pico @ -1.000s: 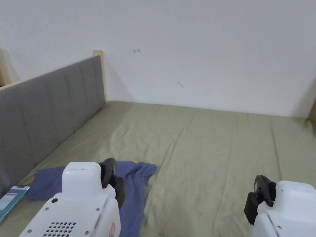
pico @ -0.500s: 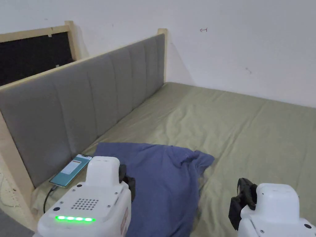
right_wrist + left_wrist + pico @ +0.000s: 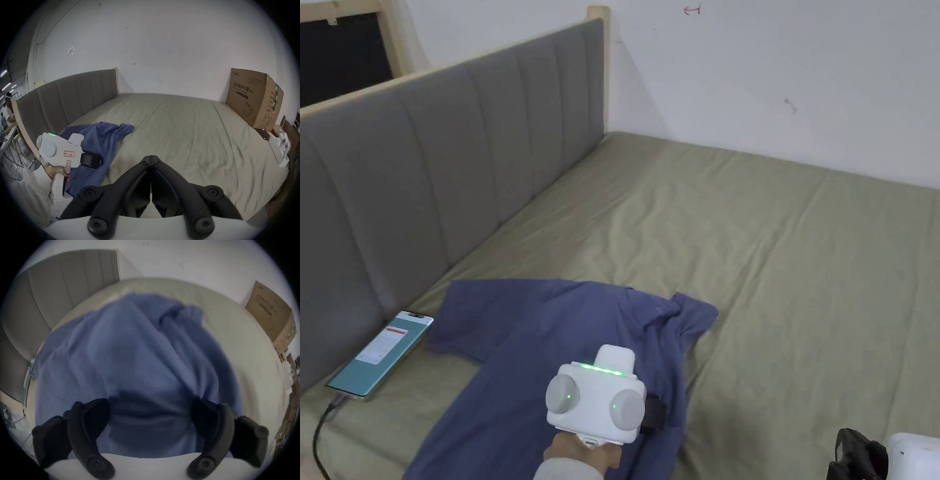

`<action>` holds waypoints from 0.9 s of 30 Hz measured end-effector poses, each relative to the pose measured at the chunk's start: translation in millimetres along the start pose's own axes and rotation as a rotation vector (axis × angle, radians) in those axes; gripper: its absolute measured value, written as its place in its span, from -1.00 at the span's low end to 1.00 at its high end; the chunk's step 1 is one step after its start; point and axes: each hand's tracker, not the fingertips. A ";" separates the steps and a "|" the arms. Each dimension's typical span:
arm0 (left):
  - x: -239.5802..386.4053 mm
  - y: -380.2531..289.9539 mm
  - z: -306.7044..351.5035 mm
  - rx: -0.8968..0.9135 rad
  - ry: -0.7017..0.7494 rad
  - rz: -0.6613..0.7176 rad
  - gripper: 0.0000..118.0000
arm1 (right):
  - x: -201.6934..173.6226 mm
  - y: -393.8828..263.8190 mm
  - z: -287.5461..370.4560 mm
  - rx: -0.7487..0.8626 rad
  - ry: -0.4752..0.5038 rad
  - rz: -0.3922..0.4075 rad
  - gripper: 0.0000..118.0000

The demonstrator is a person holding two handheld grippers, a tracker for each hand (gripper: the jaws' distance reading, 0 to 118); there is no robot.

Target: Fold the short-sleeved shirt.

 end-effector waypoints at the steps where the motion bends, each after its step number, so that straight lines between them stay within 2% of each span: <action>1: -0.5 0.2 9.1 0.075 -0.009 0.016 0.76 | 2.4 -2.2 -3.0 -0.009 -0.012 0.000 -1.00; 2: -2.0 0.0 14.4 0.044 -0.008 0.025 0.58 | 5.2 -4.6 -5.2 -0.017 -0.016 -0.007 -1.00; 3: -3.0 -0.3 16.8 0.059 0.000 0.037 0.31 | 7.9 -7.1 -7.2 -0.029 -0.020 -0.026 -1.00; 4: -4.5 0.3 18.8 0.068 0.001 0.045 -0.12 | 10.5 -9.1 -8.3 -0.042 -0.021 -0.043 -1.00; 5: -5.0 2.9 23.1 0.086 0.019 0.064 -0.94 | 12.8 -11.0 -9.1 -0.054 -0.015 -0.055 -1.00; 10: -7.3 15.8 26.6 0.036 0.020 0.087 -0.94 | 23.6 -16.3 -1.3 -0.065 -0.019 -0.075 -1.00; 13: -12.2 28.7 49.2 0.044 -0.084 0.295 -0.94 | 41.4 -14.1 5.8 -0.051 -0.040 -0.100 -1.00; 14: -10.7 32.5 56.3 0.059 -0.112 0.307 -0.94 | 48.8 -12.9 8.5 -0.042 -0.046 -0.113 -1.00; 17: 23.9 51.1 79.4 0.125 -0.143 0.191 -0.94 | 75.1 -6.6 17.3 -0.016 -0.084 -0.169 -1.00; 21: 98.4 83.0 108.1 0.183 -0.316 0.192 -0.94 | 114.3 1.6 36.5 0.017 -0.159 -0.213 -1.00; 24: 186.0 102.0 141.1 0.266 -0.360 -0.034 -0.94 | 144.7 9.1 56.4 0.060 -0.243 -0.217 -1.00; 27: 267.4 101.1 178.0 0.308 -0.594 -0.100 -0.94 | 177.3 13.2 77.9 0.098 -0.312 -0.271 -1.00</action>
